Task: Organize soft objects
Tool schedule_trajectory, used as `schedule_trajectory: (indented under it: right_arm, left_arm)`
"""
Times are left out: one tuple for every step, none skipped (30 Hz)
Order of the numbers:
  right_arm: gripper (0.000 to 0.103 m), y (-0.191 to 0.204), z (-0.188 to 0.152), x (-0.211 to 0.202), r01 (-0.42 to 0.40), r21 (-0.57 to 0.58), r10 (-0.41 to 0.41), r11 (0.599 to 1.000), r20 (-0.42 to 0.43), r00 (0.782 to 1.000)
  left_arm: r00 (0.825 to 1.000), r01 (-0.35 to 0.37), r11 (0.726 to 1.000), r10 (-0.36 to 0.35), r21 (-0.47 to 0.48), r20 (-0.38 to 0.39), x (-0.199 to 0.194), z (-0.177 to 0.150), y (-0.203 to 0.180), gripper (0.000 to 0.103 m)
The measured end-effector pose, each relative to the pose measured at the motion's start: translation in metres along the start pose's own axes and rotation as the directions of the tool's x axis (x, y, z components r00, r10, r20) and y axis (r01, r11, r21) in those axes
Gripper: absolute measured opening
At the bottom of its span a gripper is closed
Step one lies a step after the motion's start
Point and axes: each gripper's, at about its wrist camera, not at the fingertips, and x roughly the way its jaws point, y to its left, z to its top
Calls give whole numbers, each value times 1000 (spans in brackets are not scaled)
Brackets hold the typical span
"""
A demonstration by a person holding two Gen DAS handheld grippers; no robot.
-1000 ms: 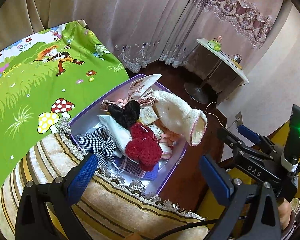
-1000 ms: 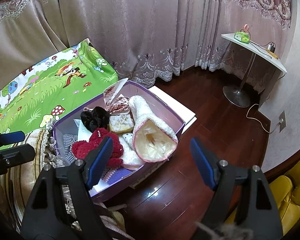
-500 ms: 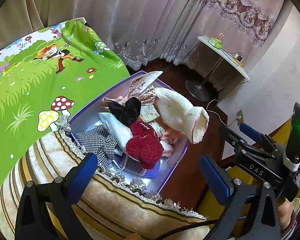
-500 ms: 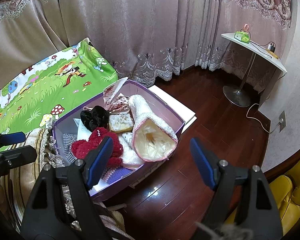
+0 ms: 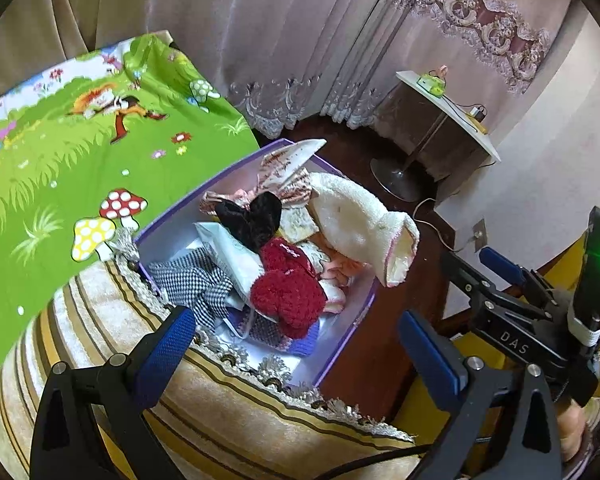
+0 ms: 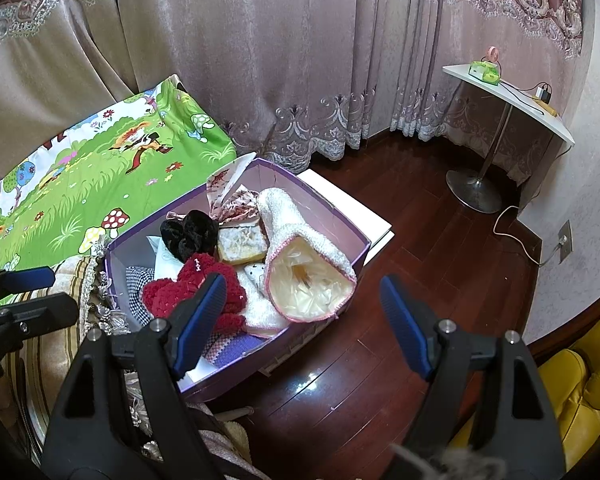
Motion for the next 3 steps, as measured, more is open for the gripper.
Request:
schedule_trajectory:
  right_arm:
    - [82,0,0,0,0,-1,0,1000,1,1000]
    - [82,0,0,1,0,-2,0,1000,0,1000]
    - [82,0,0,1,0,0,0,1000,0,1000]
  left_arm:
    - [1000,2,1000,-2,7,-2,0,0,-1,103]
    - [1000,7,1000,-7,13,-7,1,0,-2,103]
    - [1000,10,1000,-10,22,-12,2,0,-5,103]
